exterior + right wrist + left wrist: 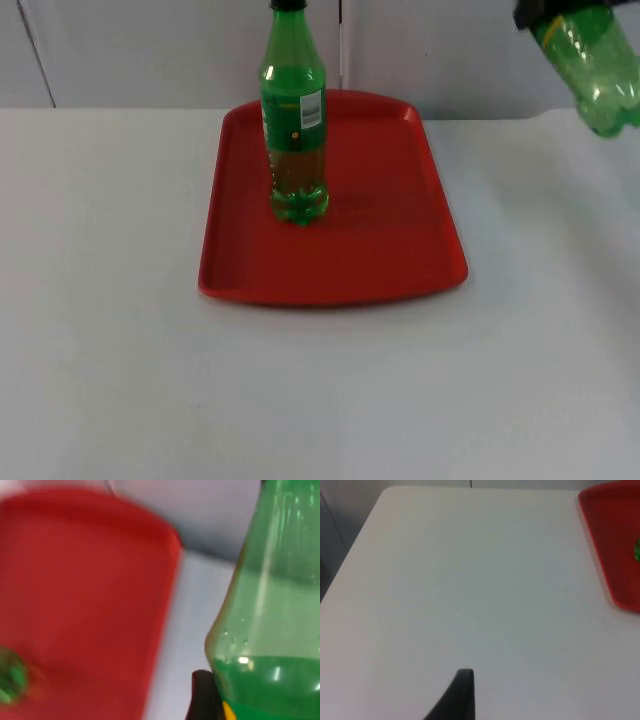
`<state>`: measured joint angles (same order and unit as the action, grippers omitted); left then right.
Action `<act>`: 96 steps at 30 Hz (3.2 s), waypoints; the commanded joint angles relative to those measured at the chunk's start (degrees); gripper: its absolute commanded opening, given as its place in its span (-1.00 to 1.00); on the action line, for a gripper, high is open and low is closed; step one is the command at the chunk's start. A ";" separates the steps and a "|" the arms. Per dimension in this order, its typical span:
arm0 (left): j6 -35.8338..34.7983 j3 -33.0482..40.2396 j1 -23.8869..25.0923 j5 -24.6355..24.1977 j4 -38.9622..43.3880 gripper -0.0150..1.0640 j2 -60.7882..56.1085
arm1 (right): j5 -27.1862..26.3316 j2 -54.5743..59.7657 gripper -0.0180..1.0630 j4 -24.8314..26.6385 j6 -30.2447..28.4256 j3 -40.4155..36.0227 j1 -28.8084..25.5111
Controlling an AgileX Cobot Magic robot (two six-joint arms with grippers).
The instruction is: Place the bottle upright on the tray.
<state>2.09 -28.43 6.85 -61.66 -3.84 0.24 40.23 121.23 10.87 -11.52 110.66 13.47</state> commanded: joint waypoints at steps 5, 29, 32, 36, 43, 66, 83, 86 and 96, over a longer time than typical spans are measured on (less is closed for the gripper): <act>0.00 0.17 -0.47 0.07 0.19 0.97 -0.24 | -10.26 -2.28 -0.97 10.40 -13.56 -0.50 2.17; 0.00 0.17 -0.47 0.07 0.31 0.97 -0.24 | -86.84 6.57 -0.97 -0.56 0.74 -19.80 13.60; 0.00 0.17 -0.47 0.07 0.31 0.97 -0.24 | -95.05 10.07 -0.97 -5.78 3.63 -19.80 13.60; 0.00 0.17 -0.47 0.07 0.31 0.97 -0.24 | -99.77 14.00 -0.97 -7.48 4.12 -18.83 13.60; 0.00 0.17 -0.47 0.07 0.31 0.97 -0.24 | -98.54 23.27 -0.97 -8.00 11.52 -8.63 13.05; 0.00 0.17 -0.47 0.07 0.31 0.97 -0.24 | -94.07 39.39 -0.97 -10.87 11.52 9.78 10.91; 0.00 0.17 -0.47 0.07 0.31 0.97 -0.24 | -92.06 39.68 -0.97 -10.87 11.52 9.78 11.03; 0.00 0.17 -0.47 0.07 0.31 0.97 -0.24 | -92.18 39.68 -0.97 -10.87 11.52 9.78 11.03; 0.00 0.17 -0.47 0.07 0.31 0.97 -0.24 | -92.20 39.68 -0.05 -17.20 11.52 9.78 11.03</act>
<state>2.09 -28.43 6.85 -61.66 -3.71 0.24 -52.05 161.00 -4.68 0.00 119.96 24.37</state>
